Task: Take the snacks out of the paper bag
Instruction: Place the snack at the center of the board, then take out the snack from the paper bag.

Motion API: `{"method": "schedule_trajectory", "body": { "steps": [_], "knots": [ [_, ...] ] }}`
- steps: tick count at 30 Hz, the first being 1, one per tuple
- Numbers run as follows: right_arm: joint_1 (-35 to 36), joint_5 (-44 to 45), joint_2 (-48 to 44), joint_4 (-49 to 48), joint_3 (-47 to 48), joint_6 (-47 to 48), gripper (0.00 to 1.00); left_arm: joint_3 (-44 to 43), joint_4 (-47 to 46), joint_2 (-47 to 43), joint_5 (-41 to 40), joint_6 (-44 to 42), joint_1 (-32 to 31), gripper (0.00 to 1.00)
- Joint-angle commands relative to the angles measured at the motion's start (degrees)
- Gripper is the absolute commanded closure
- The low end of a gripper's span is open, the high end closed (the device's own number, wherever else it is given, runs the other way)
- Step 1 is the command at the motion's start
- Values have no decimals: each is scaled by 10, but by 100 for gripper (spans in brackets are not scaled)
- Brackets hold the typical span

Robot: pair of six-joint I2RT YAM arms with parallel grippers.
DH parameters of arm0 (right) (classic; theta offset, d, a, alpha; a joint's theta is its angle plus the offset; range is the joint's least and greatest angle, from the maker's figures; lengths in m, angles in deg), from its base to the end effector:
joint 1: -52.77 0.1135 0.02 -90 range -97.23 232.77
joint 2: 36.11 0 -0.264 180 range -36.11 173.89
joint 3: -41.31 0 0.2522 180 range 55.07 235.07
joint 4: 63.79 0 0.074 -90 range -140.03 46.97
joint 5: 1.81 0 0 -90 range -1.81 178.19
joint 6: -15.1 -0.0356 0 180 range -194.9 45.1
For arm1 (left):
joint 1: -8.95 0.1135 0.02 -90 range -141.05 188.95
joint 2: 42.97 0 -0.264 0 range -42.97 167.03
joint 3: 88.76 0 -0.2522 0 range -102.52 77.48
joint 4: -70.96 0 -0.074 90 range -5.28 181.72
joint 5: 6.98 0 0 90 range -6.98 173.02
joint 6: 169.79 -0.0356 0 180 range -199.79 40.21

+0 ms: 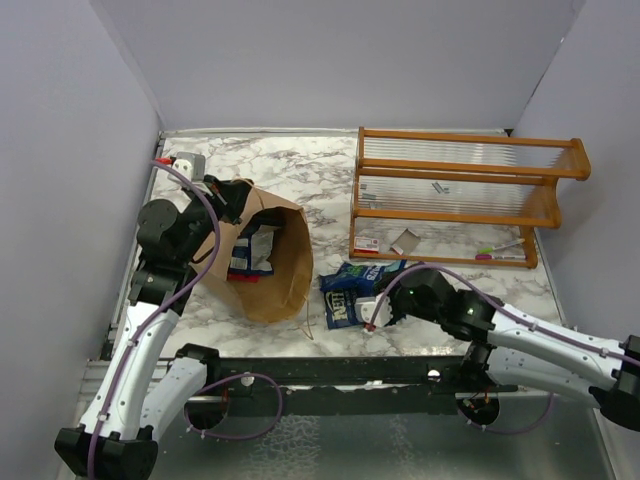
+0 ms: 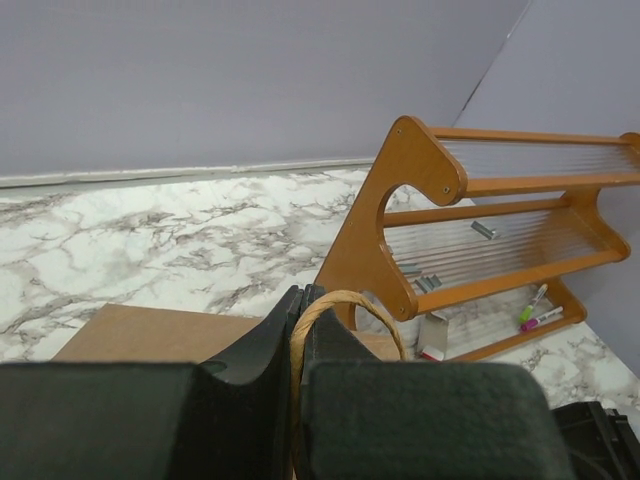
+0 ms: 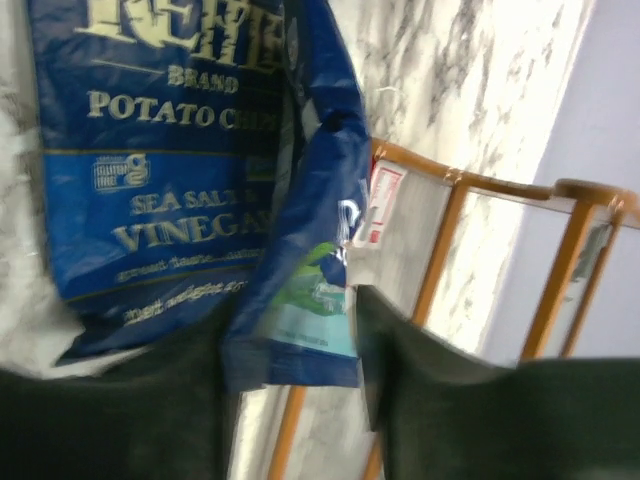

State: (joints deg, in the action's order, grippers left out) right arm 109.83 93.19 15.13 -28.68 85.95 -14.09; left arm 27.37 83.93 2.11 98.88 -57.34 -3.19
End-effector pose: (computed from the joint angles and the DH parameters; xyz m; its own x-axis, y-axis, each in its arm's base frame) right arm 0.1043 0.1552 0.2175 0.5225 -0.7929 -0.3135 -0.7063 -0.1967 -0.6800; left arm 0.1740 -0.0474 0.3926 -0.0871 -0.3570 -0.9300 0.4705 0.8082 -0.3543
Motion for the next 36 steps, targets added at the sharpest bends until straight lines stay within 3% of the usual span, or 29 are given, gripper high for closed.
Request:
{"method": "schedule_trajectory", "body": {
  "steps": [1,5,9,18,22,25,28,33,36],
  "knots": [
    [2,-22,-73,100,-18,3,42,11,-16,-13,-6,7,-2,100],
    [2,-69,-110,173,5,-30,35,13,-15,-12,1,14,-2,100],
    [2,-137,-131,176,39,-65,32,15,-13,-14,1,22,-2,100],
    [2,-295,-70,40,118,-224,29,11,13,-20,-2,24,-2,100],
    [3,-326,-38,-106,110,-323,29,10,12,-21,-1,23,-3,100],
    [10,-330,4,-226,96,-374,29,4,13,-17,3,20,-3,100],
    [32,-300,69,-285,107,-367,29,-3,18,-11,13,14,-2,100],
    [103,-185,204,-341,167,-289,28,-15,23,-4,35,4,-2,100],
    [109,-108,280,-419,190,-282,26,-16,18,-7,37,5,-2,100]
  ]
}}
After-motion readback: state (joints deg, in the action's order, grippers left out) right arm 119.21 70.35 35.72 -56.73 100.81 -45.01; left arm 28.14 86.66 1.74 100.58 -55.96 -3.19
